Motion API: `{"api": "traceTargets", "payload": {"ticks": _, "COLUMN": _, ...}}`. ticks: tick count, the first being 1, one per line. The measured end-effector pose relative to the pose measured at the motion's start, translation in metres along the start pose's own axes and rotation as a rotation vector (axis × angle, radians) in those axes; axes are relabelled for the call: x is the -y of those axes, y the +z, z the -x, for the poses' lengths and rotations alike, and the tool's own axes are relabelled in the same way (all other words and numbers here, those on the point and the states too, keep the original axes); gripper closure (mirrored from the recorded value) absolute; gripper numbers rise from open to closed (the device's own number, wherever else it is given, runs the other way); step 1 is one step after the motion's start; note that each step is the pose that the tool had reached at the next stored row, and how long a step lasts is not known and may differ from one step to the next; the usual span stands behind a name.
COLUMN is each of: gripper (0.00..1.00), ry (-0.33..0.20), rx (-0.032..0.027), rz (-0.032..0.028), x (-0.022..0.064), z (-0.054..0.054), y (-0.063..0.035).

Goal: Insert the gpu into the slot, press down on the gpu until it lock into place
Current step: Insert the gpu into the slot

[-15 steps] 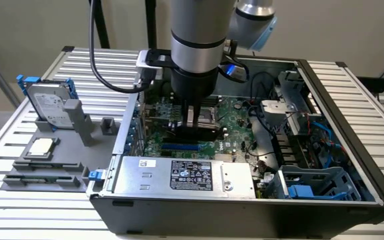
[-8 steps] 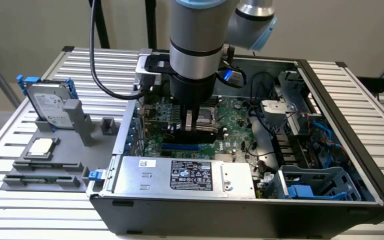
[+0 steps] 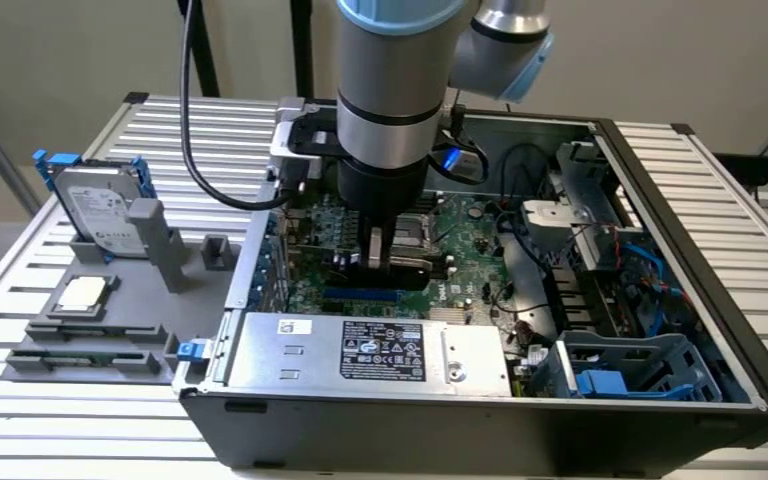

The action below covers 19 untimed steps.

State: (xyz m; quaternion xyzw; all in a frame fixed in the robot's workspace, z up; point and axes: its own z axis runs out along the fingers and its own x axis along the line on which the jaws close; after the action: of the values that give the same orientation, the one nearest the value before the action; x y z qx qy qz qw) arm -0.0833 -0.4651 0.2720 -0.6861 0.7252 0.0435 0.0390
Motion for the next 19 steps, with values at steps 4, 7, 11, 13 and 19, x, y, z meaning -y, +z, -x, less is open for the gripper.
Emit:
{"api": "traceTargets", "payload": {"ticks": 4, "gripper": 0.74, "ry": 0.000, "rx": 0.0001, "rz": 0.0005, "x": 0.0000, "z": 0.0000, "y": 0.0001}}
{"api": "traceTargets", "payload": {"ticks": 7, "gripper": 0.74, "ry": 0.000, "rx": 0.0002, "rz": 0.0005, "x": 0.0000, "z": 0.0000, "y": 0.0002}}
{"api": "traceTargets", "payload": {"ticks": 11, "gripper": 0.74, "ry": 0.000, "rx": 0.0002, "rz": 0.0008, "x": -0.0007, "z": -0.0001, "y": 0.0011}}
{"api": "traceTargets", "payload": {"ticks": 13, "gripper": 0.74, "ry": 0.000, "rx": 0.0001, "rz": 0.0014, "x": -0.0009, "z": -0.0002, "y": 0.0015}}
{"api": "traceTargets", "payload": {"ticks": 19, "gripper": 0.74, "ry": 0.000, "rx": -0.0002, "rz": 0.0072, "x": -0.0017, "z": -0.0004, "y": 0.0026}}
